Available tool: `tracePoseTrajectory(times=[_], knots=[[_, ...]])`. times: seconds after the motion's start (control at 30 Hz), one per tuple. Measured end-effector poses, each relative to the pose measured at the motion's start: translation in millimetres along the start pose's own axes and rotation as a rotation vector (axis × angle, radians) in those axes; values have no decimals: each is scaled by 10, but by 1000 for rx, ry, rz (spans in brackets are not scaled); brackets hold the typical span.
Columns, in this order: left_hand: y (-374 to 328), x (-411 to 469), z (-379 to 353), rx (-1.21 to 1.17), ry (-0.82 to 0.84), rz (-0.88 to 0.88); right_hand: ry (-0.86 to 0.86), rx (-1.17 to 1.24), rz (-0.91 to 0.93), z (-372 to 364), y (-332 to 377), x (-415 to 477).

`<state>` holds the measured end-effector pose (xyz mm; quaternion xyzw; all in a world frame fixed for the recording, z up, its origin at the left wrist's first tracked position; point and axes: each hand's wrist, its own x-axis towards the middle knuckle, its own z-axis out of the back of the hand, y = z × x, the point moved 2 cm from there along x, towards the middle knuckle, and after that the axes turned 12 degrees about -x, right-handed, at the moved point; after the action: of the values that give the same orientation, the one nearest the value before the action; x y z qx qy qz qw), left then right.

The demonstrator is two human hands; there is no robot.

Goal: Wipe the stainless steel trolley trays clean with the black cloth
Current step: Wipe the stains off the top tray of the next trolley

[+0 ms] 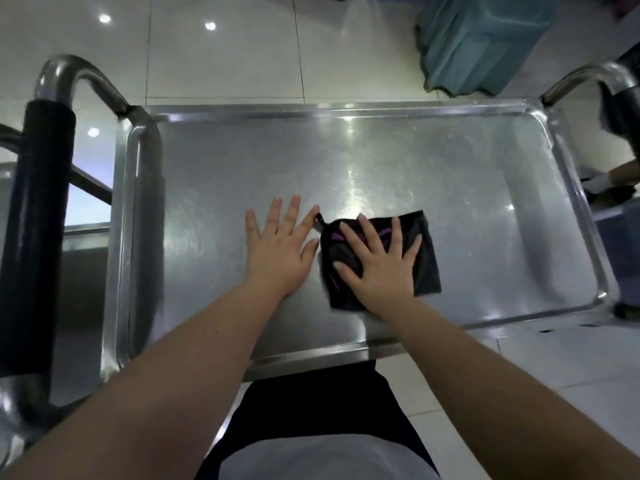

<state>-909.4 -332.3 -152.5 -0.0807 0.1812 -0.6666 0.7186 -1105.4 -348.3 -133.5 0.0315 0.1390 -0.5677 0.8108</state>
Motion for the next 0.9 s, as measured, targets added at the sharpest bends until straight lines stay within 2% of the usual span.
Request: tracePoseTrajectory(times=[0.13, 0.2, 0.33, 0.47, 0.57, 0.63, 0.7, 0.77, 0.83, 0.9], knots=[[8, -67, 60, -27, 52, 16, -60, -48, 110, -135, 274, -596], [7, -114, 163, -147, 62, 30, -53, -71, 125, -152, 326, -680], [165, -267, 503, -462, -32, 61, 1, -88, 151, -67, 675, -588], [331, -537, 701, -468, -104, 102, 42, -124, 188, 52, 1015, -389], [125, -653, 665, -469, -85, 43, 38, -37, 208, 141, 853, -353], [-149, -645, 572, -503, -75, -24, -40, 112, 116, 250, 531, -285], [-480, -582, 390, -439, -25, -74, -73, 267, -53, 340, 144, -122], [-786, -514, 153, -266, 56, -59, -49, 379, -154, 383, -146, 98], [-924, -497, -39, -137, 127, -2, -56, 433, -116, 419, -217, 355], [-891, -520, -140, -54, 145, 12, -55, 434, 19, 421, -122, 601]])
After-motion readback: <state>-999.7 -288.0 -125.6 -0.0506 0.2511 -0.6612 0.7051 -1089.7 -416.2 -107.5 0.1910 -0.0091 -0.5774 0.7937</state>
